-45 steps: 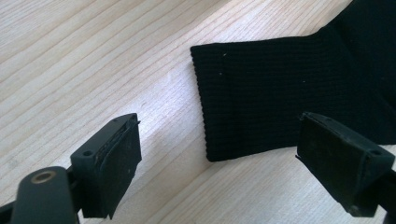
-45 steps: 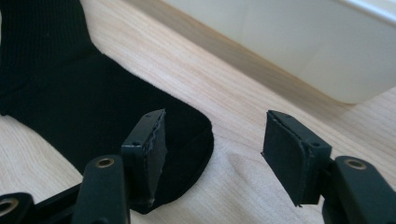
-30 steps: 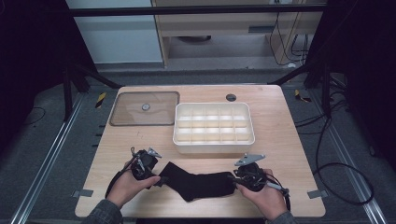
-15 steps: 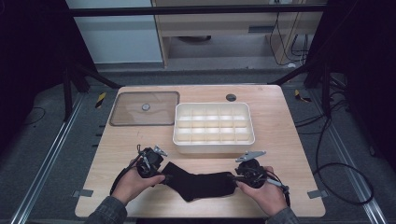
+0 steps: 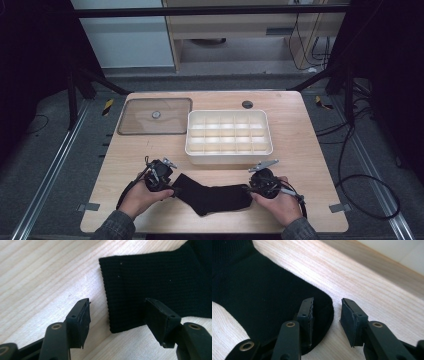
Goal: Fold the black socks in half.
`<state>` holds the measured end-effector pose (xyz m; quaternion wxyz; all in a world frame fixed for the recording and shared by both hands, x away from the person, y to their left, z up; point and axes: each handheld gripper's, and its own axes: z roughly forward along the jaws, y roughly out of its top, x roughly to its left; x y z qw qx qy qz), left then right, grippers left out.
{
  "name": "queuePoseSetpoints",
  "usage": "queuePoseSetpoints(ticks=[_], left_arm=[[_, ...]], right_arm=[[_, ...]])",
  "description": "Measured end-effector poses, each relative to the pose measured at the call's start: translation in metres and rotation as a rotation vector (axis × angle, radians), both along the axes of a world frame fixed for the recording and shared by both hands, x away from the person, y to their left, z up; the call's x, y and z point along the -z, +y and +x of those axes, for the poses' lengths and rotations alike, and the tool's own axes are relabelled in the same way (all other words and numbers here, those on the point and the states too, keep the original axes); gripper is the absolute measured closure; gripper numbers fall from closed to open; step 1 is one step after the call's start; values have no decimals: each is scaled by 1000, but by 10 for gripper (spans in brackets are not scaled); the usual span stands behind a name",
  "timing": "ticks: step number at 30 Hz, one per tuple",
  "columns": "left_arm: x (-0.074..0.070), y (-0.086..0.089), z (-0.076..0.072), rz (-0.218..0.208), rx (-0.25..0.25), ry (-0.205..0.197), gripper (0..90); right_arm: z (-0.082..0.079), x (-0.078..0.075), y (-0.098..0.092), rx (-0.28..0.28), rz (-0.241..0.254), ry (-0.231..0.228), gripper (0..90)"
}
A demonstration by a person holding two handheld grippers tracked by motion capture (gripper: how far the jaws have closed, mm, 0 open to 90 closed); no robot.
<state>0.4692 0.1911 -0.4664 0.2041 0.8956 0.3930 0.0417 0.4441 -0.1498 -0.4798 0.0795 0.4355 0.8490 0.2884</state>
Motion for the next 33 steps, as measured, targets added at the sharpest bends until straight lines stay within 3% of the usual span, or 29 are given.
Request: queuePoseSetpoints(ticks=[9,20,22,29,33], left_arm=[[4,-5,1,-11,12,27,455],[3,-11,-1,-16,45,53,656],[2,-11,-2,-17,55,48,711],[0,-10,-2,-12,50,25,737],[-6,-6,-2,-22,43,3,736]], right_arm=[[-2,3,0,-8,9,27,675],[-6,2,5,-35,3,39,706],[-7,2,5,-41,0,34,708],[-7,2,6,-39,-3,38,704],[-7,0,7,-38,-2,16,637]])
